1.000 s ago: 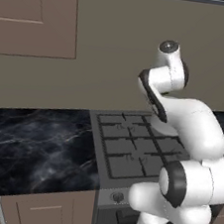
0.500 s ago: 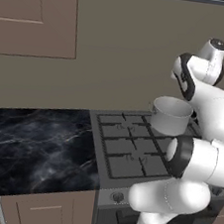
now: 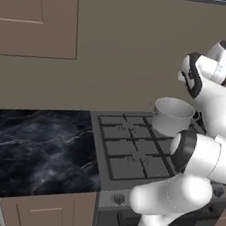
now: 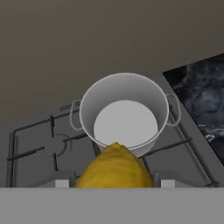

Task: Turn on the burner for the pot on the stove. Wait thirty seconds for the pot to heat up. Then add the lemon to the pot.

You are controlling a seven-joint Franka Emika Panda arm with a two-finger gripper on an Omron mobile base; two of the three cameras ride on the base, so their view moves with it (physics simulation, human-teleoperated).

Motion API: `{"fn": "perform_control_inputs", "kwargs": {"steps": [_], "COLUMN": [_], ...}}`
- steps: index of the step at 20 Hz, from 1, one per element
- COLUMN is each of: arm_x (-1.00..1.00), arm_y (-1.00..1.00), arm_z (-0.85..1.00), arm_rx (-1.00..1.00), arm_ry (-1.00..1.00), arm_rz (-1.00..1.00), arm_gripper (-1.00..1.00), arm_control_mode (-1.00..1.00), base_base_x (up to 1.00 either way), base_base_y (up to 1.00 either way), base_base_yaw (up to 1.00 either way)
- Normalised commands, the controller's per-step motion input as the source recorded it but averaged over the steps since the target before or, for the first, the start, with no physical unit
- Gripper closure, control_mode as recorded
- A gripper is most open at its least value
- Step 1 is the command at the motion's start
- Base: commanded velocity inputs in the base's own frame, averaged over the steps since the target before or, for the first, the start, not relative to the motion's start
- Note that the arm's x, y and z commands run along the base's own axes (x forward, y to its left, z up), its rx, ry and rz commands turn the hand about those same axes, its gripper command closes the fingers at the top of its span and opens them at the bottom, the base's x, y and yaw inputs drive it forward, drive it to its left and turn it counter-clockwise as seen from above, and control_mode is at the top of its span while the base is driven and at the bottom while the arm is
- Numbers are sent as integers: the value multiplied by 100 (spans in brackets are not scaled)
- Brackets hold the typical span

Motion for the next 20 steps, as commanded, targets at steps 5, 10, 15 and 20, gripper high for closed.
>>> {"fn": "perform_control_inputs", "kwargs": {"steps": [5, 10, 15, 20], "arm_x": [7, 18, 40, 48], "arm_y": [0, 0, 0, -6], "arm_z": [-58, -59, -35, -7], "arm_rx": [0, -3, -3, 0], "arm_ry": [0, 0, 0, 0], "arm_rz": [0, 0, 0, 3], "arm_gripper": [100, 100, 100, 100], "arm_control_mode": [-100, -100, -100, -100], "base_base_x": [0, 0, 0, 0], "base_base_y": [0, 0, 0, 0], "base_base_yaw": [0, 0, 0, 0]}}
